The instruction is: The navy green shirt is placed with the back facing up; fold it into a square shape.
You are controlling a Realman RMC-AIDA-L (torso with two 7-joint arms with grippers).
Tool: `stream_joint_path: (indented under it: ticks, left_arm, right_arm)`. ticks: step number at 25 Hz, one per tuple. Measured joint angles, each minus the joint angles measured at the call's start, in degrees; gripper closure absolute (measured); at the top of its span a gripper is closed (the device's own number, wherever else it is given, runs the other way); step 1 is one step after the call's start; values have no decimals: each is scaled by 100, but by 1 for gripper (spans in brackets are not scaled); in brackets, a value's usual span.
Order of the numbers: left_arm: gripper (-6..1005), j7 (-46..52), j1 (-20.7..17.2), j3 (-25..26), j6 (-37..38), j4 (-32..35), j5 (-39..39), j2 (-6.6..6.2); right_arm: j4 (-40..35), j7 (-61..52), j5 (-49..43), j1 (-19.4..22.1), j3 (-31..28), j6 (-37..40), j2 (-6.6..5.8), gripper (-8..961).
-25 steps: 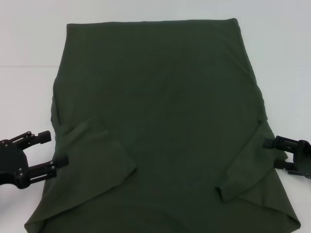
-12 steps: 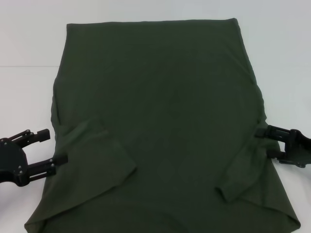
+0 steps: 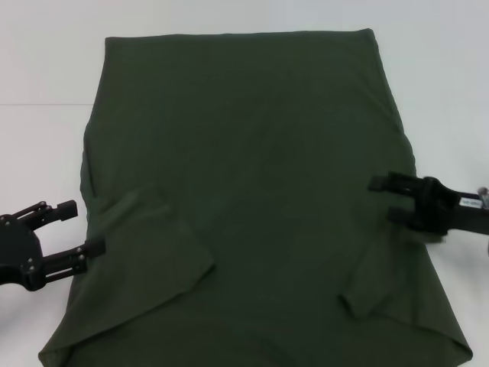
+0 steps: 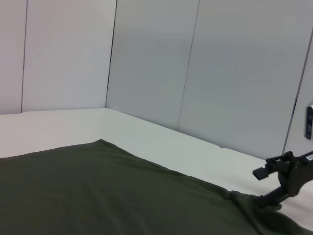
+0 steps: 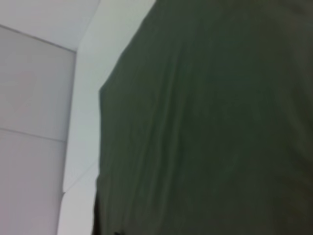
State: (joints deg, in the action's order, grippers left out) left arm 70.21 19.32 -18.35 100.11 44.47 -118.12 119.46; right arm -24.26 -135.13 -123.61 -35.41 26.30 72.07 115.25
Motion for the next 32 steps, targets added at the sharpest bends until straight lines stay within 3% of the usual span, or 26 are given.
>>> stream_joint_path:
  ticks: [8, 14, 22, 32]
  left_arm:
    - [168, 2, 2, 23, -1, 0, 0, -2]
    - [168, 2, 2, 145, 0, 0, 0, 14]
    - [166, 2, 27, 148, 0, -10, 0, 16]
    - [165, 2, 46, 148, 0, -23, 0, 16]
  right_arm:
    - [-25, 170, 209, -144, -3, 122, 35, 37]
    - [-55, 128, 259, 323, -84, 459, -123, 42]
    - [-72, 159, 297, 921, -116, 709, -240, 51]
    - [-71, 138, 268, 1102, -102, 668, -387, 62]
